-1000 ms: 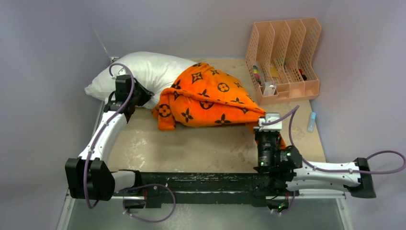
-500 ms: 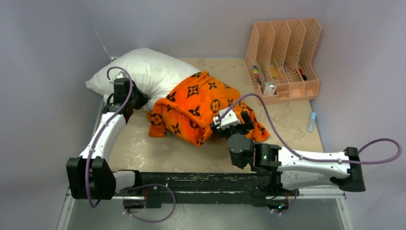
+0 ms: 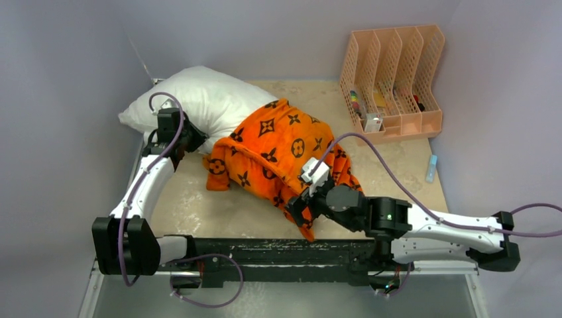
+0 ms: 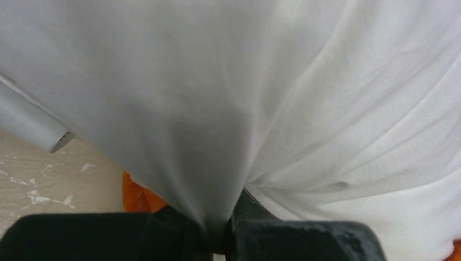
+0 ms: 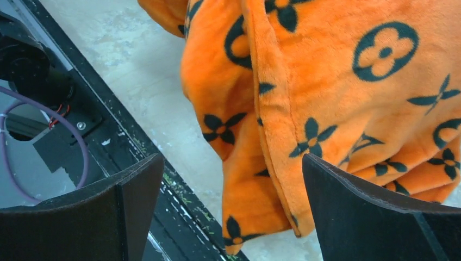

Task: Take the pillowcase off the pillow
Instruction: Remove the pillow from the pillowcase.

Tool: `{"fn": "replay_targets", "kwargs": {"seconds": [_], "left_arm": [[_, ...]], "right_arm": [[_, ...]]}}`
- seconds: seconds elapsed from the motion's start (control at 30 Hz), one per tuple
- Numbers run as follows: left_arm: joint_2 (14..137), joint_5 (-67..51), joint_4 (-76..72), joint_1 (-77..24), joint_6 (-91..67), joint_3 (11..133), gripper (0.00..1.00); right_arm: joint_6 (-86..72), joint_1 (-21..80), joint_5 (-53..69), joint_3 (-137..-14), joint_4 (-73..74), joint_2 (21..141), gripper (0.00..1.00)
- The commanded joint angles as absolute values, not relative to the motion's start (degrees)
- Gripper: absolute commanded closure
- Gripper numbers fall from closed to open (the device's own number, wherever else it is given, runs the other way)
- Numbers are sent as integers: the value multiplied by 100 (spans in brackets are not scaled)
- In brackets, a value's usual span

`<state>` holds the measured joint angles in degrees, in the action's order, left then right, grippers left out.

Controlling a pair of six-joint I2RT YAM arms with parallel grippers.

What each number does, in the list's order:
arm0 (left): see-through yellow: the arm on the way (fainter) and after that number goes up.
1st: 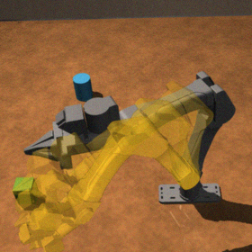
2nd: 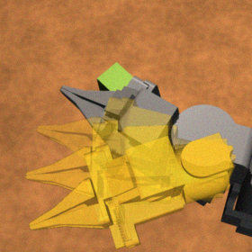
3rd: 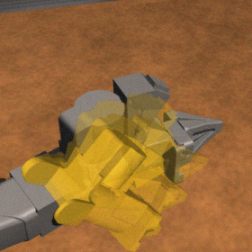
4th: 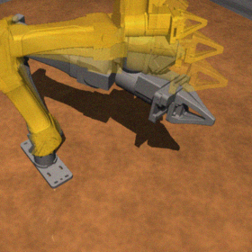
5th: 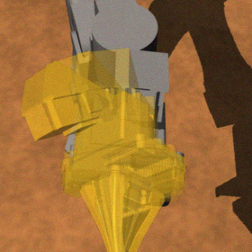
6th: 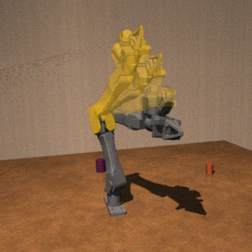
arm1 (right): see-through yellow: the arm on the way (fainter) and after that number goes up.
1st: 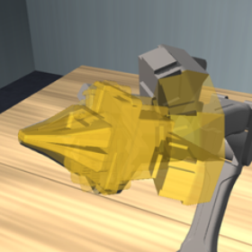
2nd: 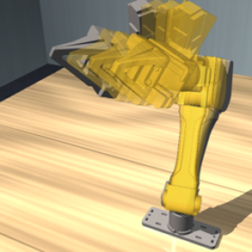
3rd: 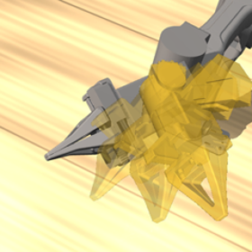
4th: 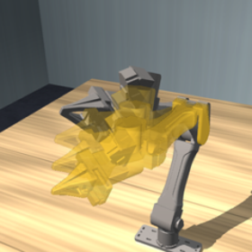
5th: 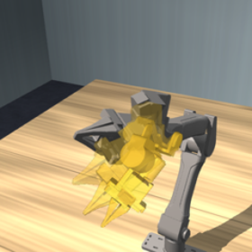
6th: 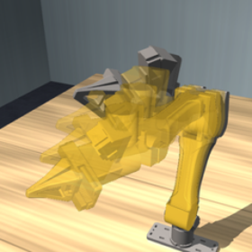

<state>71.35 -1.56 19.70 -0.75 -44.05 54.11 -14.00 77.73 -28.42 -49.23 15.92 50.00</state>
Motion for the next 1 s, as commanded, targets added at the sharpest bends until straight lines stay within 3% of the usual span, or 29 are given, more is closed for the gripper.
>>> {"fn": "replay_targets", "kwargs": {"seconds": [0.0, 0.17, 0.27, 0.33, 0.37, 0.47, 0.53, 0.67, 0.8, 0.97], "left_arm": [[7078, -148, 1627, 0, -4265, 5650, 100], [7005, -149, 1749, 0, -4219, 5651, 100], [7005, -152, 1800, 0, -4184, 5671, 100], [7028, -168, 1810, 0, -4156, 5705, 100], [7045, -183, 1815, 0, -4137, 5716, 100], [7126, -67, 1888, 0, -4101, 5772, 100], [7093, 252, 1877, 0, -4140, 5739, 100], [7254, 330, 1716, 0, -4168, 5691, 100], [7447, 440, 1720, 0, -4156, 5770, 100], [7510, 578, 1818, 0, -4064, 5810, 100]], "right_arm": [[-1576, 7772, -2883, -5660, 1822, 6148, 1], [-1760, 6865, -2460, -6424, 1988, 7611, 1], [-2082, 6809, -3825, -6649, 2311, 8209, 1], [-2416, 6814, -3994, -6631, 2814, 8431, 4], [-2397, 6696, -3893, -6432, 2734, 8440, 11], [-2599, 6284, -3330, -5763, 2484, 7957, 73], [-2597, 6159, -3207, -5219, 2145, 7257, 100], [-3076, 5750, -3636, -4781, 2821, 5917, 100], [-4152, 4742, -4092, -5067, 4326, 5535, 100], [-4356, 4194, -4684, -5366, 4514, 5143, 100]]}}
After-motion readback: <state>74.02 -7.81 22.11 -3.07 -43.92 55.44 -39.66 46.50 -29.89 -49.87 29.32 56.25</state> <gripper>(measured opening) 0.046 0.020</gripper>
